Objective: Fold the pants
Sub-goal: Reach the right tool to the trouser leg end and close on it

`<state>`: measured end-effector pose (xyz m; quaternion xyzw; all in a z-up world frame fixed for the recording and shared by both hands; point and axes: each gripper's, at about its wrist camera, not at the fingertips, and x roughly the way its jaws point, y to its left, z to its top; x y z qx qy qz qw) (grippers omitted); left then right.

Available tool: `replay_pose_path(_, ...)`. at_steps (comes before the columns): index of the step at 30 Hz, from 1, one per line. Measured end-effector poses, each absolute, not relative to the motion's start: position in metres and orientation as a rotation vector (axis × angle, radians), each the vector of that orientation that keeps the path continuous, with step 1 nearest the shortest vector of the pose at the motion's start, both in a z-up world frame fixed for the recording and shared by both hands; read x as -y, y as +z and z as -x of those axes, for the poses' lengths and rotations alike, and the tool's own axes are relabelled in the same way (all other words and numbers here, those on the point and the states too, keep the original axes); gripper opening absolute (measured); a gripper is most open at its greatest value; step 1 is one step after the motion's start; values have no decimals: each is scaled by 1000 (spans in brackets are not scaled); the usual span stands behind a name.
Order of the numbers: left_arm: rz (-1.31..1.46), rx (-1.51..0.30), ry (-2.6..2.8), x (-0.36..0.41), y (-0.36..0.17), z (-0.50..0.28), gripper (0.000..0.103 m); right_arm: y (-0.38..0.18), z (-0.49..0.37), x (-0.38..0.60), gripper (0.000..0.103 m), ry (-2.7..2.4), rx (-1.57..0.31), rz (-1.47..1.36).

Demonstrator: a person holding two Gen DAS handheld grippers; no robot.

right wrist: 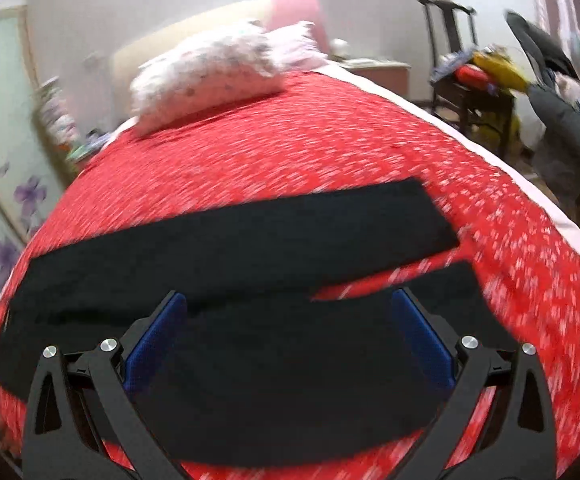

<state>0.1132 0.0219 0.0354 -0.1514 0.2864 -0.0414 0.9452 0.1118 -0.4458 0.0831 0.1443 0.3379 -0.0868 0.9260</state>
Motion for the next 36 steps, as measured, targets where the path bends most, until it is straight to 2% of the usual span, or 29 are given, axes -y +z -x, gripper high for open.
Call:
replay_pose_path(5,462,-625,-165,-28,2,-138,101,67,-180,529,102,-278,-719,-466)
replay_pose_path(7,442,-640,-186,-27,-3,-141,101,56,-201,558,90,-316,-698,-523)
replay_pose_path(9,405,-645,-184,-26,-8,-142,101,48,-221,579,82,-349,-691,-574)
replay_pose_path(12,422,-658,-218,-29,-13,-145,101,37,-245,601,76,-395,-669,-614)
replay_pose_path(21,426,-670,-259,-28,-19,-150,101,-1,-312,622,60,-567,-745,-428)
replay_pose_path(22,425,-674,-259,-28,-20,-150,101,-5,-317,626,52,-572,-762,-425)
replay_pose_path(25,428,-685,-258,-28,-22,-152,101,-20,-327,621,46,-582,-804,-361)
replay_pose_path(27,430,-687,-257,-28,-22,-152,101,-18,-325,618,25,-583,-794,-339)
replay_pose_path(28,430,-686,-258,-28,-22,-152,101,-16,-322,618,20,-579,-789,-339)
replay_pose_path(36,451,-678,-279,-32,-22,-150,101,29,-264,597,17,-439,-627,-342)
